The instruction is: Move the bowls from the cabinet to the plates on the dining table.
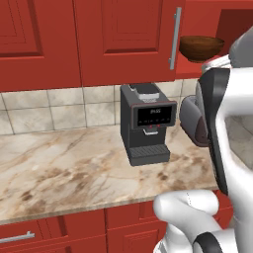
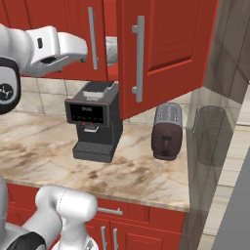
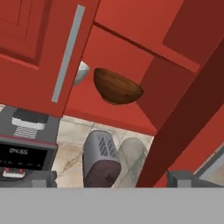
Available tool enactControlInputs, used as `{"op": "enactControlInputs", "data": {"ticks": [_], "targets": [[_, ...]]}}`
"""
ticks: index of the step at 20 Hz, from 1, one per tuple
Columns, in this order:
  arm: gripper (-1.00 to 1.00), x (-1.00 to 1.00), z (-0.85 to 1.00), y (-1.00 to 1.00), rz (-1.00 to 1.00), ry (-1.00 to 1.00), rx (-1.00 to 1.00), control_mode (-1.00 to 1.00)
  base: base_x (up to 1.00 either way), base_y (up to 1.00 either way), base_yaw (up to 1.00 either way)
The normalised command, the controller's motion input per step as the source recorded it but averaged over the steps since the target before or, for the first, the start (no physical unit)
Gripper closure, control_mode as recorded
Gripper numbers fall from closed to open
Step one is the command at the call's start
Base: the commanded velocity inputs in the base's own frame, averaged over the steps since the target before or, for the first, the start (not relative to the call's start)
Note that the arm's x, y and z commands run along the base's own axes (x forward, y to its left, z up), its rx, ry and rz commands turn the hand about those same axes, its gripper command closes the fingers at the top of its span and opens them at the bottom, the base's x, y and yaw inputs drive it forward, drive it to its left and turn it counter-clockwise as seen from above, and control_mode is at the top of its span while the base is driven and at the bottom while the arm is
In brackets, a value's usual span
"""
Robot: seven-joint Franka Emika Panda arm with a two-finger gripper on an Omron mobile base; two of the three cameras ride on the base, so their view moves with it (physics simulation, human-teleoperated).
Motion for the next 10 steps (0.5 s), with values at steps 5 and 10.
{"op": "enactControlInputs", "data": {"ticks": [5, 10], "targets": [[-1.00, 0.00, -0.02, -0.01, 0.00, 0.23, -0.16, -1.00, 0.00, 0.00, 0.00], [-1.00, 0.00, -0.21, -0.05, 0.00, 0.06, -0.19, -1.00, 0.00, 0.00, 0.00]]}}
